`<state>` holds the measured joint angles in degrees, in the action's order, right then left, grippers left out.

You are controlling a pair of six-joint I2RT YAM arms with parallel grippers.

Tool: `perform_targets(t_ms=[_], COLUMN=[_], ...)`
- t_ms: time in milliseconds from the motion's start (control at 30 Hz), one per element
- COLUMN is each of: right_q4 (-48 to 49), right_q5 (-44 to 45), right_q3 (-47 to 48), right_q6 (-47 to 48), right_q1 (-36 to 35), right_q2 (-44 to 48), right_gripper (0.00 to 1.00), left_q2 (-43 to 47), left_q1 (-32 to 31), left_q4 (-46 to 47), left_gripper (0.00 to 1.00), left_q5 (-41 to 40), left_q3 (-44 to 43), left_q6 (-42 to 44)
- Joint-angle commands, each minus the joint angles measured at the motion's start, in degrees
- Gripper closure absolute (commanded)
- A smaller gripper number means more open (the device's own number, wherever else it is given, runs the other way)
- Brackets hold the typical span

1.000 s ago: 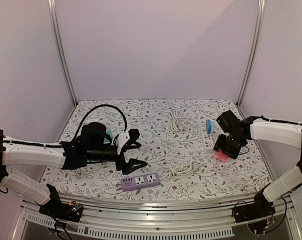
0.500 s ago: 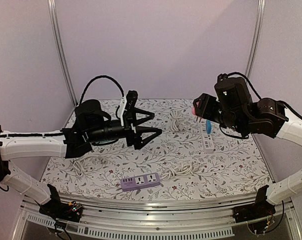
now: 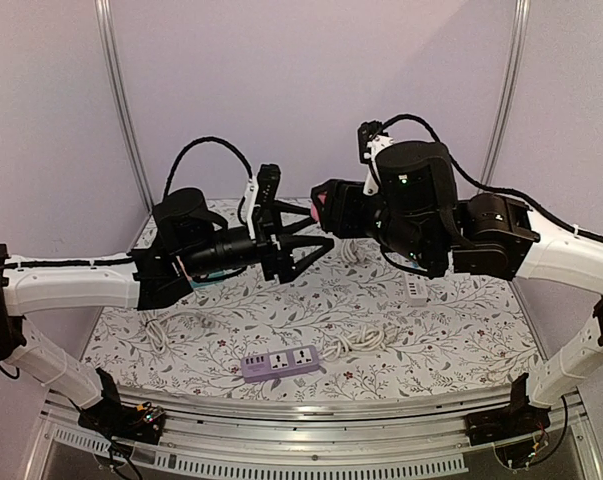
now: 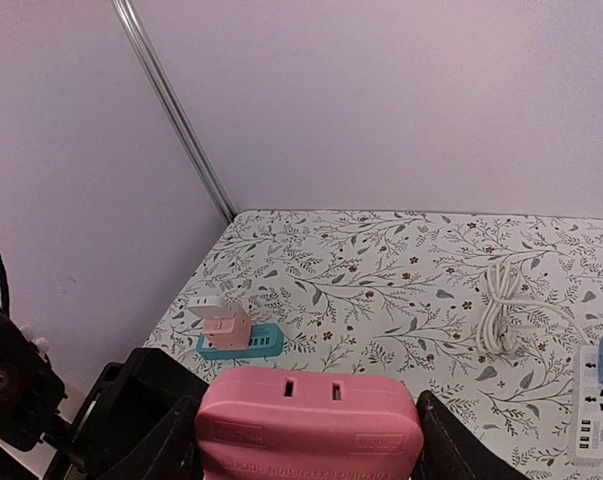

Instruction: Insert the plug

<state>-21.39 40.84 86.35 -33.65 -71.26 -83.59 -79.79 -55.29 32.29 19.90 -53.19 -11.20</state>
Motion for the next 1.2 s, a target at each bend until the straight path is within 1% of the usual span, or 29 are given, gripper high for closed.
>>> perform_targets(t_ms=[0,100,167,467,600,700,833,1000,1100,1133,1167], right_q4=[1.86,1.75,1.55,0.59,0.56,0.67,0.7,0.61,0.56,0.71,0.97], right_q5=[-1.24,-1.28,-1.48,-3.83,-4.07,-4.14,-5.25,-5.94,-6.24,-6.77,-7.96], right_q3=[2.09,1.54,1.22,1.03,0.87,0.58,0.83,0.58,0.53,0.44,0.22], right_q6=[3.2,2.95,2.81,2.02,2.16,2.3,2.78,3.52,4.68,5.45,6.27], right_q1=[-0.62,-0.6,-0.63,-0.88,-0.85,-0.86,-0.88,-0.88,-0.85,-0.86,-0.84], right_q2=[-1.07,-0.76,-0.61,-1.56,-1.6,-1.4,-1.94,-2.92,-2.98,-2.77,-2.51], right_gripper=[0.85,0.85,0.86,0.87,0.87,0.87,0.88,0.89,0.88,0.86,0.81], left_q2=[0.25,0.71,0.85,1.56,1.97,2.31,2.59,3.35,3.87,4.12,4.42], left_q1=[0.03,0.33,0.71,1.51,2.34,2.64,2.64,2.64,2.64,2.64,2.64], left_q4=[0.24,0.4,0.19,-0.72,-1.25,-1.91,-1.16,-1.07,-0.39,-0.39,-0.57], left_gripper=[0.25,0.38,0.43,0.42,0.44,0.55,0.77,1.0,1.0,1.0,1.0], left_q5=[-0.41,0.0,-0.71,-2.4,-2.62,-2.06,-1.26,0.08,0.46,0.7,0.93], left_q3=[-1.05,-1.24,-1.42,-1.39,-1.57,-1.44,-0.97,-0.01,0.89,1.16,1.42], left_q6=[-0.34,0.9,1.22,6.16,6.69,6.93,6.75,6.86,7.22,7.34,7.56])
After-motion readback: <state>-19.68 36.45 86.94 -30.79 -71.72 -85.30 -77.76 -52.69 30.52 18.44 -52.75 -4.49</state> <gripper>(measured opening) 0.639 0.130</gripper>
